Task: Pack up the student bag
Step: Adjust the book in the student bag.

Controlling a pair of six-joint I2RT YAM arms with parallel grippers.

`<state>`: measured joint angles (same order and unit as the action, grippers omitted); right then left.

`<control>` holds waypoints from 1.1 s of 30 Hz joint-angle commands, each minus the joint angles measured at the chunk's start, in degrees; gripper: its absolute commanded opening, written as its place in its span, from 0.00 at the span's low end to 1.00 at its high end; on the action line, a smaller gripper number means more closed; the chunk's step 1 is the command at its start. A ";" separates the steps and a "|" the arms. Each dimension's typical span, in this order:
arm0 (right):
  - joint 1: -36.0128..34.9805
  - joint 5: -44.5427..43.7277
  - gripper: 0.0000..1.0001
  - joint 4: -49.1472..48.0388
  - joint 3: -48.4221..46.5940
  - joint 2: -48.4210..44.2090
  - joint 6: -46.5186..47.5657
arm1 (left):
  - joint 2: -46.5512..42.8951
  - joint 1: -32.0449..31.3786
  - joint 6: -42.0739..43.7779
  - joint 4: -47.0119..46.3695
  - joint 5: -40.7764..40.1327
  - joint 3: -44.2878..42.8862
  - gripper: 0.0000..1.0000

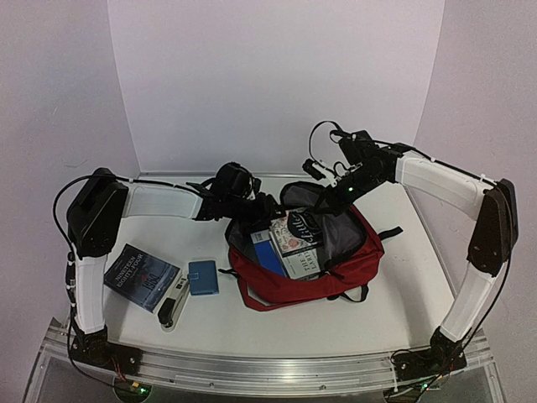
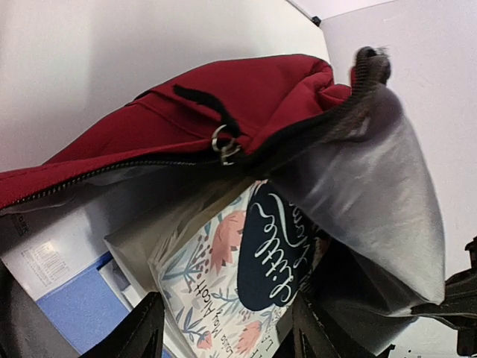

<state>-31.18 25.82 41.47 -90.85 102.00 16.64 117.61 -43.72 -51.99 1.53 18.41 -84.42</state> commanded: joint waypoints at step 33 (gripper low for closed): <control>0.22 -1.76 0.00 0.19 -3.76 0.78 -3.06 | 8.42 -3.38 -13.97 -12.49 7.03 -6.79 0.00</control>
<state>-31.16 24.82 41.99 -91.57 102.25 15.16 122.27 -46.25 -61.42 -3.59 28.98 -86.00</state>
